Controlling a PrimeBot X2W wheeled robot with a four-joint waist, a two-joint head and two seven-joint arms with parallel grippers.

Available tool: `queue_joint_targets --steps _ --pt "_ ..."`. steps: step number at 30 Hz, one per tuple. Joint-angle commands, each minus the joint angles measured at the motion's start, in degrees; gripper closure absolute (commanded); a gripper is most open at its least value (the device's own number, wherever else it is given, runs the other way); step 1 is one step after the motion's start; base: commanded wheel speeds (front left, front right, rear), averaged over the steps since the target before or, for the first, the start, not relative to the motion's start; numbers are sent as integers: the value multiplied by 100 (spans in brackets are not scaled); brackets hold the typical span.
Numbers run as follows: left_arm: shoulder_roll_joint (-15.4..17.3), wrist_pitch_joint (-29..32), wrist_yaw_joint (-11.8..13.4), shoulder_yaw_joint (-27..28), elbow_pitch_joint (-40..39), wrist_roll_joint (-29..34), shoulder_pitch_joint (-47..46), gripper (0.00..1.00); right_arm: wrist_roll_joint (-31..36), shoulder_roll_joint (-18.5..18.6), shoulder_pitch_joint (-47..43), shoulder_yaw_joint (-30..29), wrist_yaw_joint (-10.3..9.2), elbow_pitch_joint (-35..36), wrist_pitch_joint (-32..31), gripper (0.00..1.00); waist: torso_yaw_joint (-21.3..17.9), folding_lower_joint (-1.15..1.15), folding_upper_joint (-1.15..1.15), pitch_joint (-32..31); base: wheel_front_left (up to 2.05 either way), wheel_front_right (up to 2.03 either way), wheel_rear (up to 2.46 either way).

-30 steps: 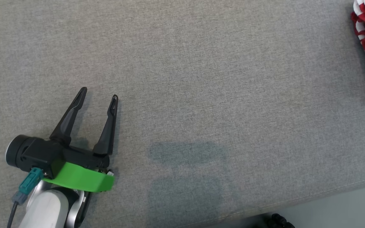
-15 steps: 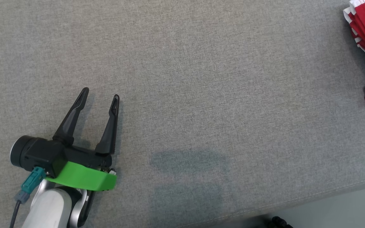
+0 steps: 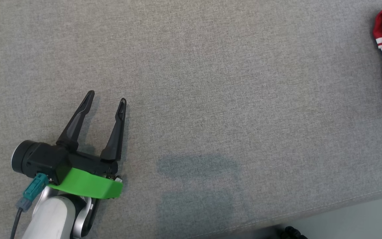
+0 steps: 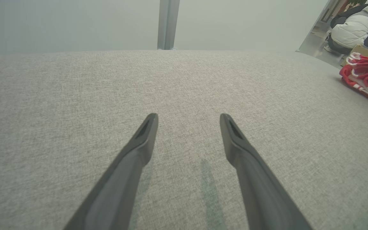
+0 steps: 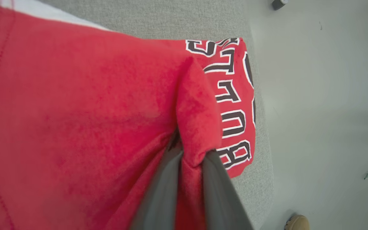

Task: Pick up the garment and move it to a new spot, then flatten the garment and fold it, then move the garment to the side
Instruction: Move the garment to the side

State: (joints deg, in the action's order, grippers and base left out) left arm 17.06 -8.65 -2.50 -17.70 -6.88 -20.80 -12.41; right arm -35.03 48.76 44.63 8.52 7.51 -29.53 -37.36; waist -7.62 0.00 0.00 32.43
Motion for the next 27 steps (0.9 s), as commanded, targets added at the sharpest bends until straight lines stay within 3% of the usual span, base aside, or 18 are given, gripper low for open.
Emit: queue_joint_targets --steps 1,2,12,19,27 --pt "46 10 26 4 9 -15 -92 0 114 -41 -118 -2 -4 -107 95 41 4 0 0 -12 0 0 0" --pt "52 15 32 6 6 -14 -91 0 196 -75 -113 -13 -4 -176 185 0 4 0 0 -23 0 0 0" --pt "90 45 91 -5 -8 -53 14 0 545 -451 -205 6 -4 -656 678 0 -38 0 0 -209 0 0 0" --pt "17 -54 106 -48 88 -126 155 0 716 -474 -307 -216 -4 -848 1405 0 -58 0 0 -594 0 0 0" --pt "-42 -273 181 42 305 -290 494 0 835 -427 -591 -384 -4 -159 2380 0 0 0 0 -1277 0 0 0"
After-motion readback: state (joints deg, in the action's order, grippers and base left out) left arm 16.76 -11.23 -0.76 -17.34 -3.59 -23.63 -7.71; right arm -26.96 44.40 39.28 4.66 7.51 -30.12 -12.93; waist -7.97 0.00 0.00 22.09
